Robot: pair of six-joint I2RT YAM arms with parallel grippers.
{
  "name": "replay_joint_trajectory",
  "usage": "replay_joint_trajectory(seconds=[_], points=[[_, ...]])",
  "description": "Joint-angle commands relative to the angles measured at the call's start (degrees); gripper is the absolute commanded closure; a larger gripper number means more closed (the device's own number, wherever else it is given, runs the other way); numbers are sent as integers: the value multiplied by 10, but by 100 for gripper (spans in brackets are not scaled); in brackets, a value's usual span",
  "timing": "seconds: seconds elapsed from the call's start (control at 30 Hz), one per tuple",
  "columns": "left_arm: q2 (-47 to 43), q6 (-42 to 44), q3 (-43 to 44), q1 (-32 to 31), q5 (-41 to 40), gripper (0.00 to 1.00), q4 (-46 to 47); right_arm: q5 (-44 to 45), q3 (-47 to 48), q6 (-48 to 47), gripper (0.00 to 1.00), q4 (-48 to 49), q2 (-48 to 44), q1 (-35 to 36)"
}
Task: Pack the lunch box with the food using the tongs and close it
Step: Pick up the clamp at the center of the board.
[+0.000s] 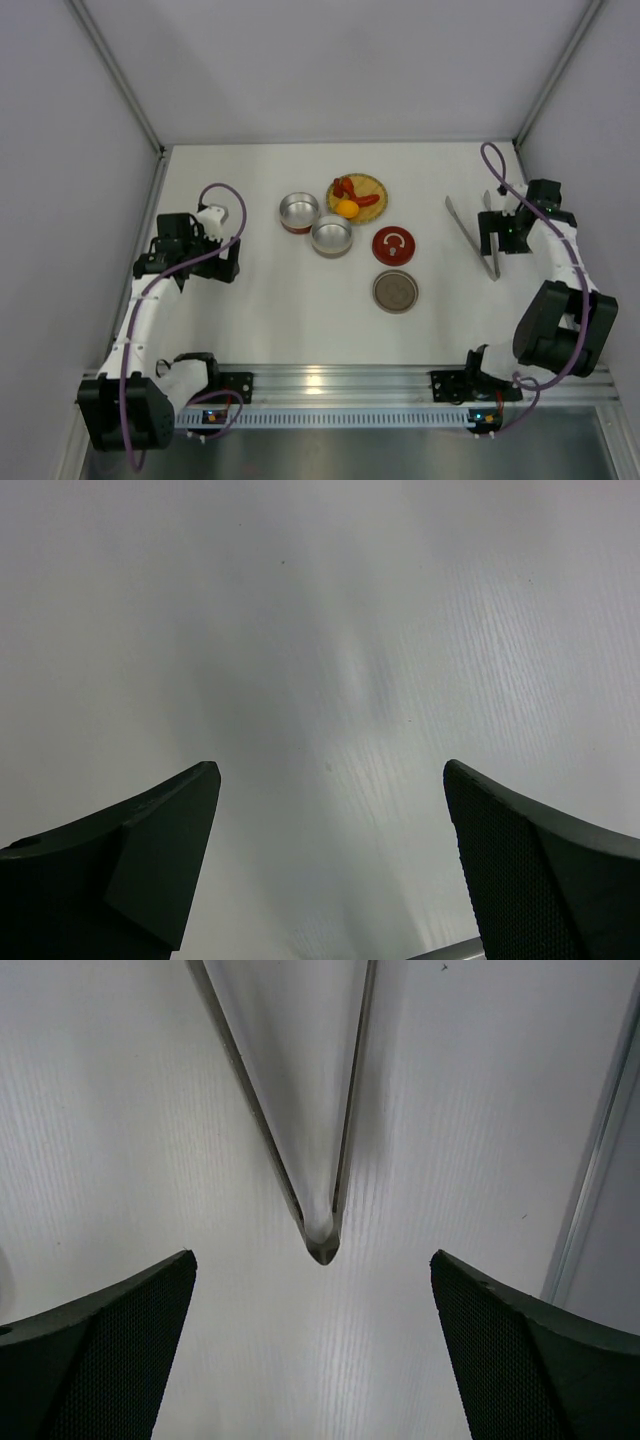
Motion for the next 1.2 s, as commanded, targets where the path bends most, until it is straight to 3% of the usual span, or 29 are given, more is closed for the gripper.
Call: replay_joint_trajectory(seconds=[0.0, 0.7, 1.17], points=[[7, 4, 25, -2, 18, 2, -5, 12, 34, -29, 0, -34, 26, -6], [73, -1, 42, -1, 57, 2, 3, 4, 59, -8, 1, 117, 200, 31], [117, -6, 44, -2, 58, 2, 33, -20, 129, 7, 14, 137, 287, 52]])
